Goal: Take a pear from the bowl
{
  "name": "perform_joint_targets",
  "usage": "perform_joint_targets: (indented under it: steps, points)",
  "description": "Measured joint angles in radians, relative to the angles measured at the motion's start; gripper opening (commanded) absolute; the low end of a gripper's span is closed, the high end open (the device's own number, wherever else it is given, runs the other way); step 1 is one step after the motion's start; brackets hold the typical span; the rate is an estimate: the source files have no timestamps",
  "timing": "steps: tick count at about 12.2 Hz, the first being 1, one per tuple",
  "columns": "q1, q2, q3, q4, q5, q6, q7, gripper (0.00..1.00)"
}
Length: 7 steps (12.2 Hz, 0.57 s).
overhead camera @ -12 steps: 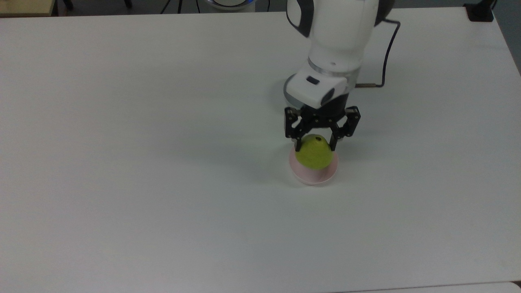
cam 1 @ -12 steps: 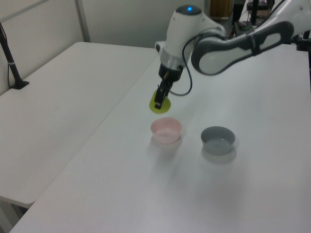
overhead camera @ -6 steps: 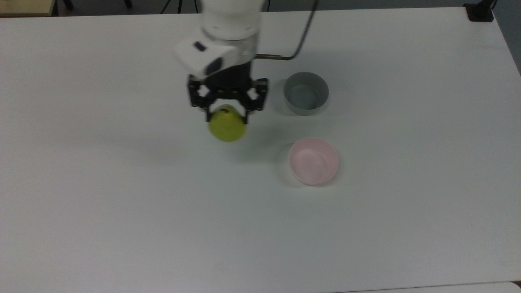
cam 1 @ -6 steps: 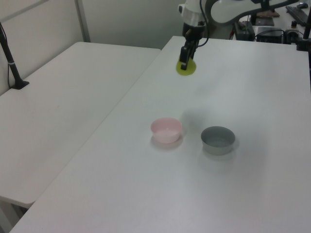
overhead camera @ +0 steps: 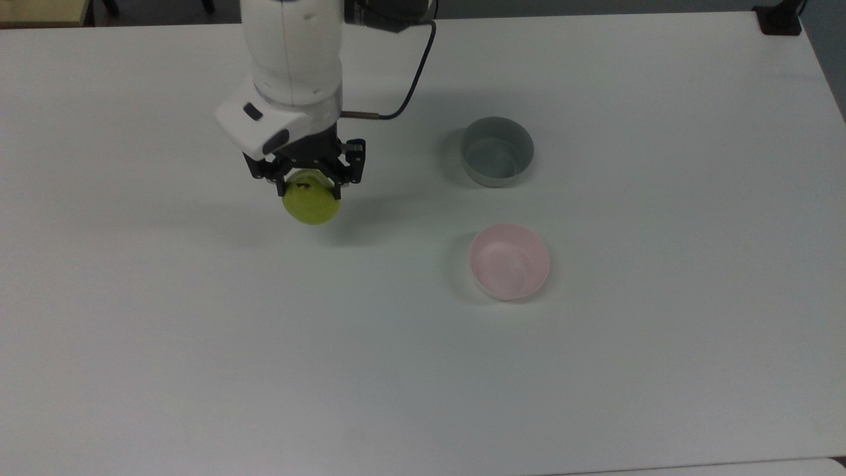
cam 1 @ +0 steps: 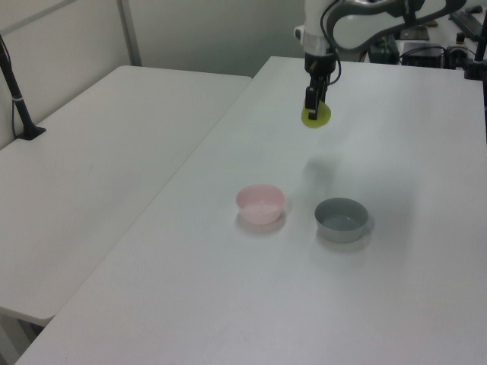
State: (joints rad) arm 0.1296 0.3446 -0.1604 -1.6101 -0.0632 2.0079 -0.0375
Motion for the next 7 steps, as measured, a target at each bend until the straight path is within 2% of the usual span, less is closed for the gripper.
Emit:
perform_joint_targets:
  steps: [3, 4, 5, 6, 7]
  points:
    - [0.006, 0.062, 0.005, -0.006, -0.035, 0.001, 0.000, 0.38]
    - [0.007, 0.089, 0.005, -0.006, -0.042, 0.009, 0.000, 0.44]
    - [0.010, 0.112, 0.006, -0.007, -0.053, 0.016, 0.000, 0.59]
    - [0.018, 0.130, 0.006, -0.007, -0.061, 0.024, 0.000, 0.84]
    - [0.023, 0.142, 0.006, -0.007, -0.064, 0.028, 0.000, 0.95]
